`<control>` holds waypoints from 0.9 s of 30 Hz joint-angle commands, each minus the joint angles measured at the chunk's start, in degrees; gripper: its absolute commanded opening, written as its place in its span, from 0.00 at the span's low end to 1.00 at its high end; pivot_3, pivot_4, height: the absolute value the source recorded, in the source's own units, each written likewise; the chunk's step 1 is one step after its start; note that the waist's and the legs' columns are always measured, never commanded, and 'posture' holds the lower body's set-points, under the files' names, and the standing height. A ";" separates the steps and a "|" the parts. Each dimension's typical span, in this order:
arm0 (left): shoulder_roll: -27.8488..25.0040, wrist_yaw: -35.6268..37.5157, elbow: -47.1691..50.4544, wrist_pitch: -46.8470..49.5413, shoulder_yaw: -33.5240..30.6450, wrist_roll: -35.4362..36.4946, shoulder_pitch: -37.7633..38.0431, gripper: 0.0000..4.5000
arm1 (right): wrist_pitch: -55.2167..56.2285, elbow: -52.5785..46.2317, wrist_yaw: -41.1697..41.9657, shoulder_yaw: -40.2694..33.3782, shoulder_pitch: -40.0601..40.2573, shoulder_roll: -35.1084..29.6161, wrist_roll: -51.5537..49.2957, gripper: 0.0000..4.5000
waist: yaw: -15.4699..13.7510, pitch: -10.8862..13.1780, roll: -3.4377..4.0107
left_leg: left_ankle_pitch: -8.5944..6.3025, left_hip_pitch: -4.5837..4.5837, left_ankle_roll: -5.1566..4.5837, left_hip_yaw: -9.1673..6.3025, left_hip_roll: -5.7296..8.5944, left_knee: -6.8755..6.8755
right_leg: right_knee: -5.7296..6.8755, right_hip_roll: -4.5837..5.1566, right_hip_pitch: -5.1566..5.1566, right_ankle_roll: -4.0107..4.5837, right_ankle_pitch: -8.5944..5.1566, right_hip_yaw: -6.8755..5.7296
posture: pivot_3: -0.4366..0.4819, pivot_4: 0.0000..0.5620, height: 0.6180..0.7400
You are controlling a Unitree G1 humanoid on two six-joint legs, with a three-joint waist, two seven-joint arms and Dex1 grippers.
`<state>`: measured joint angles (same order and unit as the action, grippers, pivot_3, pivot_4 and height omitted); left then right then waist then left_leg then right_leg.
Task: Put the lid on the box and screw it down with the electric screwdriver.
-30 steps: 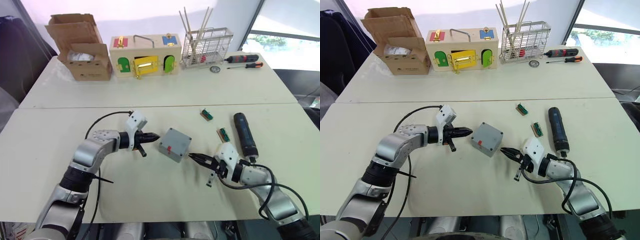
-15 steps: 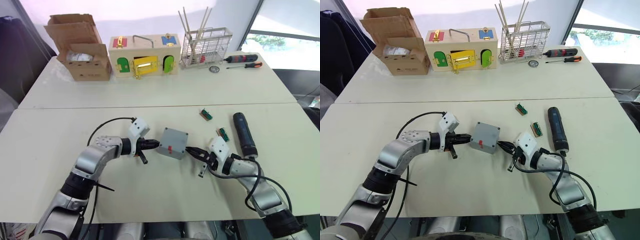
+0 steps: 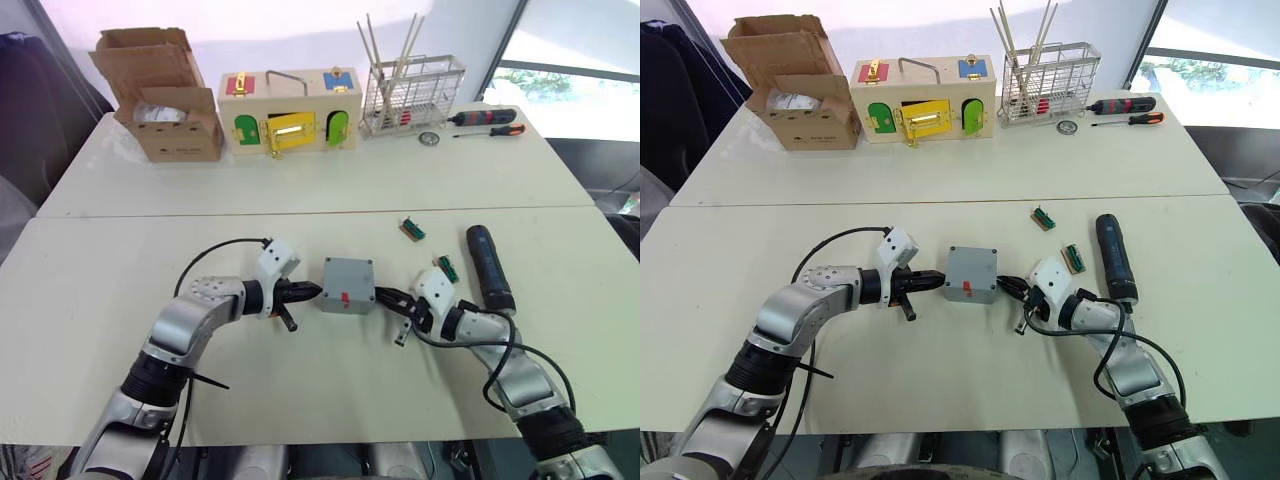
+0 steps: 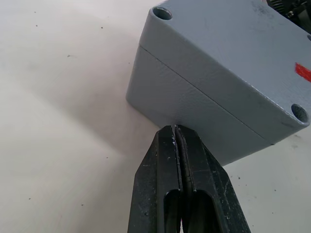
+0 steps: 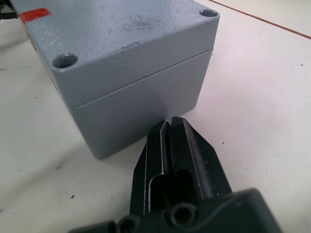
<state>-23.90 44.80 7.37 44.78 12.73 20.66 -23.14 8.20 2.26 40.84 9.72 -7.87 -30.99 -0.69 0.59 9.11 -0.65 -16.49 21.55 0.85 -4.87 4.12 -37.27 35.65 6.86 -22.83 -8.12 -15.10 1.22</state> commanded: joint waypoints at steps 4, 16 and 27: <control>-1.17 1.10 4.51 -0.18 -0.58 1.27 0.45 0.00 | 1.78 -1.31 -0.16 -0.90 -0.59 0.28 -0.21 0.01 | 0.02 0.00 0.00 | 0.01 0.00 0.02 0.00 0.00 0.00 | 0.02 0.00 -0.02 0.00 0.00 0.00 | 0.48 0.27 0.92; -6.26 -0.75 14.27 0.78 -11.78 7.31 -4.28 0.00 | -18.04 -21.93 -6.53 -19.93 11.54 -2.46 -12.78 0.01 | -0.31 0.01 0.00 | 0.01 0.04 0.02 -0.01 -0.01 0.01 | 0.13 0.02 -0.09 0.00 0.00 0.03 | 0.48 0.27 0.92; -8.15 8.04 19.99 -0.90 1.08 9.27 -6.78 0.00 | -27.44 -23.95 -13.53 -27.26 15.69 -0.15 -15.06 0.77 | -0.25 0.00 0.01 | -0.13 -0.01 -0.23 0.03 0.01 0.00 | 0.22 0.02 -0.07 0.02 -0.01 0.07 | 0.48 0.27 0.92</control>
<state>-32.59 52.35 27.81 46.27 12.94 31.05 -28.53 -19.16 -21.68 28.17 -16.30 9.00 -30.98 -15.88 0.34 9.12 -0.64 -16.62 21.53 0.62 -4.84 4.12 -37.27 35.87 6.88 -22.90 -8.10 -15.11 1.28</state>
